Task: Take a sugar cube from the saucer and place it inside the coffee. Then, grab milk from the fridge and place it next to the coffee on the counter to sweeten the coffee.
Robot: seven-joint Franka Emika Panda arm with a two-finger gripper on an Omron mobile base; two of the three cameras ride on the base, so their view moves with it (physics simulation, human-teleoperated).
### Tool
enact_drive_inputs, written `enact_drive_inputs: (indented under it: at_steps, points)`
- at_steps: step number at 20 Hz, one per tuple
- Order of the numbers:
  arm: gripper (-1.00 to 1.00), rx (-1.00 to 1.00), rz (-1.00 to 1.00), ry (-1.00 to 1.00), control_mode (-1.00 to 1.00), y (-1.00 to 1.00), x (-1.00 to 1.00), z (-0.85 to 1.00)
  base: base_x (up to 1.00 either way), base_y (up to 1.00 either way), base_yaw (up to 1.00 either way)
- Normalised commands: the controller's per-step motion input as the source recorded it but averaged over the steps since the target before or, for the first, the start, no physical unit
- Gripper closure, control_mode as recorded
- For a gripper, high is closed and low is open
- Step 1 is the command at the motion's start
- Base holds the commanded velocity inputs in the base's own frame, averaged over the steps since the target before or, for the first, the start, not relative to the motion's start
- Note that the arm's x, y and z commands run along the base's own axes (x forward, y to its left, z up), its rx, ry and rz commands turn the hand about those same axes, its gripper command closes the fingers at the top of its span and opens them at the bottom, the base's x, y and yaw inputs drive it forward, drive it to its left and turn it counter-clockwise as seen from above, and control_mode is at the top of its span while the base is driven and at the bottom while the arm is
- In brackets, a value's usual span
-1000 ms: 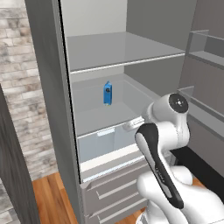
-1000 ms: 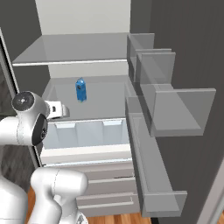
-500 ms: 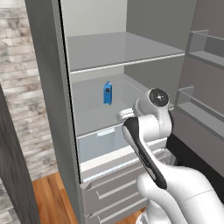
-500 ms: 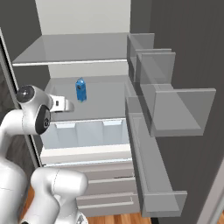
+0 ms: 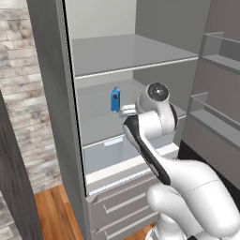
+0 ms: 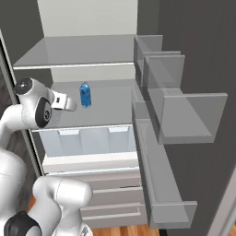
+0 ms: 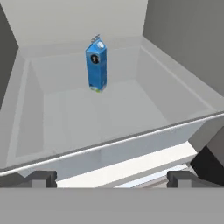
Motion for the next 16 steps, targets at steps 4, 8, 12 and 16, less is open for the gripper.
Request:
enact_drive_inputs:
  at_steps: [4, 8, 12, 16]
  points:
    - [-1.0, 0.0, -0.09, -0.06, -1.0, 0.07, 0.07, 0.01, 0.0, 0.0, 0.0]
    - [-1.0, 0.0, -0.01, -0.15, -1.0, 0.05, 0.16, -0.17, 0.0, 0.0, 0.0]
    - [-1.0, 0.06, -0.01, -0.04, -1.0, 0.01, 0.26, 0.0, 0.0, 0.0, 0.0]
    - [-1.0, 0.06, 0.0, 0.0, -1.0, 0.0, 0.33, 0.0, 0.0, 0.0, 0.0]
